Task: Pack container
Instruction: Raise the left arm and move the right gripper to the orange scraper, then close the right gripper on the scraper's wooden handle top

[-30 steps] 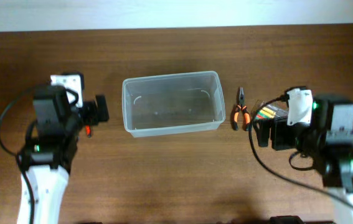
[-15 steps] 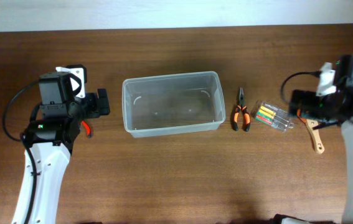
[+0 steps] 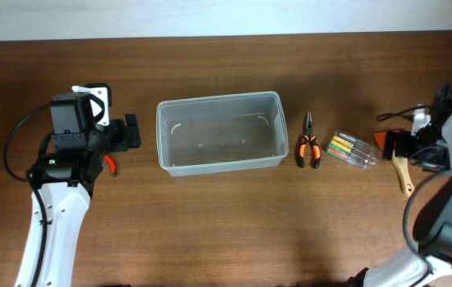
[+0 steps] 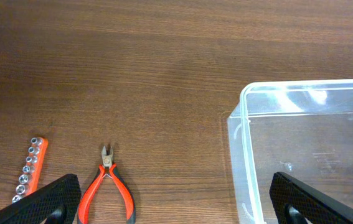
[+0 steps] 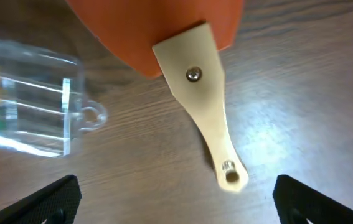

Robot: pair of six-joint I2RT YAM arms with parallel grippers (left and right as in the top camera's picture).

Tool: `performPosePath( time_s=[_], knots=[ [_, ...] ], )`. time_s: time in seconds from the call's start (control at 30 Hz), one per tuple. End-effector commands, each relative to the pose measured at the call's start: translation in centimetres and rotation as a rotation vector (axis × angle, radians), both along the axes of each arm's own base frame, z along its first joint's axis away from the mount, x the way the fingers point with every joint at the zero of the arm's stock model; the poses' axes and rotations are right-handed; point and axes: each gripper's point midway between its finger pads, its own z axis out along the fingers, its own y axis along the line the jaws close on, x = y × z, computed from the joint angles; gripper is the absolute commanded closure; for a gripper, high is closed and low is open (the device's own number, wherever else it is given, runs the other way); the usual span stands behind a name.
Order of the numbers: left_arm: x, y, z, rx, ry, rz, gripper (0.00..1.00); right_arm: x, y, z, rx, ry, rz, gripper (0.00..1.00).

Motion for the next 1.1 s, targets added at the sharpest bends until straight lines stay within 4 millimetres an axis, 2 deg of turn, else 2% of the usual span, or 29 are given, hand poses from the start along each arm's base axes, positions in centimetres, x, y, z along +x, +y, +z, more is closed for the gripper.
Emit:
performPosePath(
  time_s=[0.0,0.13,0.4,0.73,0.93,1.07],
  knots=[
    [0.4,0.4,0.5,-0.001,-0.013,0.017,0.01,-0.2,-1.0,-1.8,-0.025,0.064,0.088,0.00],
    [0.4,0.4,0.5,-0.001,-0.013,0.017,0.01,-0.2,-1.6,-2.9,-0.044,0.091,0.129,0.00],
    [0.4,0.4,0.5,-0.001,-0.013,0.017,0.01,2.3,-2.5,-2.9,-0.083,-0.001,0.238,0.01],
    [0.4,0.4,0.5,-0.001,-0.013,0.017,0.01,3.9,-3.0,-3.1,-0.104,-0.067,0.237,0.02],
    [0.4,0.4,0.5,-0.001,-0.013,0.017,0.01,3.6,-1.9,-5.1,-0.030,-0.046,0.237,0.02],
    [0.4,0.4,0.5,-0.001,-0.013,0.017,0.01,3.3,-1.7,-6.0,-0.016,-0.023,0.238,0.08]
  ],
)
